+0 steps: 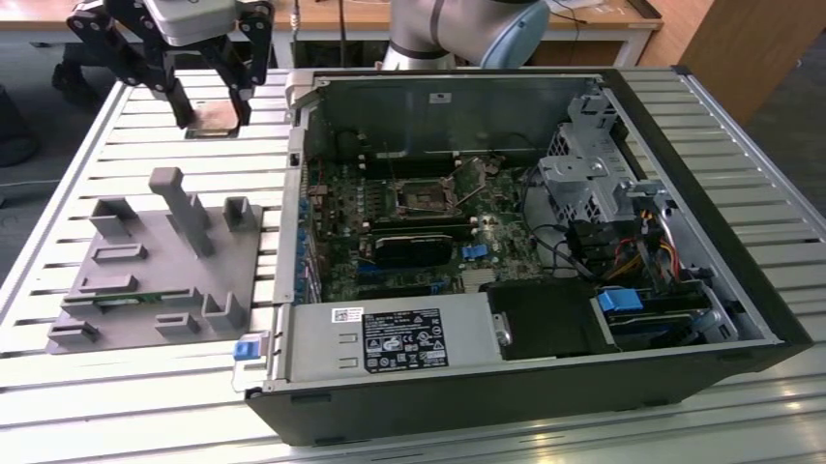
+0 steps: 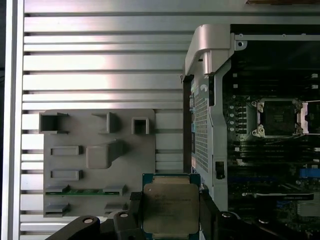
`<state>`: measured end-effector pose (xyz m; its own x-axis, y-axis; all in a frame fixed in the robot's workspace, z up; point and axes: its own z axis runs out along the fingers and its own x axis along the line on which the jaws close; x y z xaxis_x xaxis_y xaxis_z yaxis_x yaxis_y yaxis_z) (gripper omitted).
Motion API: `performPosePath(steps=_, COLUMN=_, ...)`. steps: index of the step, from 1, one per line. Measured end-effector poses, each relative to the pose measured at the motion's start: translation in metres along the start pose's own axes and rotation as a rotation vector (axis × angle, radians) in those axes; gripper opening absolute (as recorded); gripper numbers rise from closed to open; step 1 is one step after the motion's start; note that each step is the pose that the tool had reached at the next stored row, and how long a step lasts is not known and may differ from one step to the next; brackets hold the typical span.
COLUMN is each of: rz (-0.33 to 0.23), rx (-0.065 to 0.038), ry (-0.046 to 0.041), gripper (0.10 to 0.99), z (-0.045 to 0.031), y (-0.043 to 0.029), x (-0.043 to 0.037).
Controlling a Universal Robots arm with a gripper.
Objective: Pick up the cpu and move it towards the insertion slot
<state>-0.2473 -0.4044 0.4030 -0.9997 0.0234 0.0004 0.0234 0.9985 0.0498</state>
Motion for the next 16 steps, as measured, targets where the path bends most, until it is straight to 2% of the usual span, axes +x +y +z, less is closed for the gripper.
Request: performPosePath(steps=16, rz=0.000, rx=0.000, ry=0.0000, gripper=0.537, z=0.0000, y=0.0003, x=-0.0145)
